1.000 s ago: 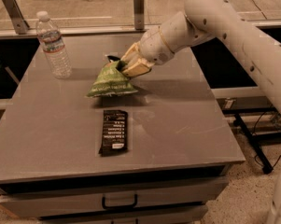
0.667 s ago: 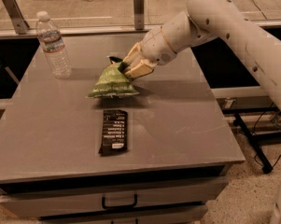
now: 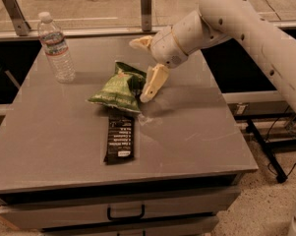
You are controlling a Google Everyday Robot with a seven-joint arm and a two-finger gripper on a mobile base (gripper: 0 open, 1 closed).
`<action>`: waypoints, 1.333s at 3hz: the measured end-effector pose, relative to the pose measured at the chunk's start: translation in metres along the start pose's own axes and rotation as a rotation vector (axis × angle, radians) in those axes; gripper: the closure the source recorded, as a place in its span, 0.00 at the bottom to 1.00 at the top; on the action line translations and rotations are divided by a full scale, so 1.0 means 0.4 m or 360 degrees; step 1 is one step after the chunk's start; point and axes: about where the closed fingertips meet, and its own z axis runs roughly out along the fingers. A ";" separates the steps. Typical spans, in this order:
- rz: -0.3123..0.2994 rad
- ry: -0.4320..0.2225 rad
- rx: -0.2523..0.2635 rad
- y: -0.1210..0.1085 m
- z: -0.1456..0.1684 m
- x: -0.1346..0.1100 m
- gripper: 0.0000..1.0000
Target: Move green jalapeno chip bag near rxbar chocolate
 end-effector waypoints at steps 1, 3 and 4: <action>0.0078 0.0037 0.0184 -0.054 -0.086 0.022 0.00; 0.0154 0.0333 0.1000 -0.202 -0.551 -0.034 0.00; 0.0136 0.0354 0.1069 -0.214 -0.583 -0.058 0.00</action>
Offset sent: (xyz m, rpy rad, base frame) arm 0.0688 -0.1872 0.2039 0.0832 -0.3681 -0.6571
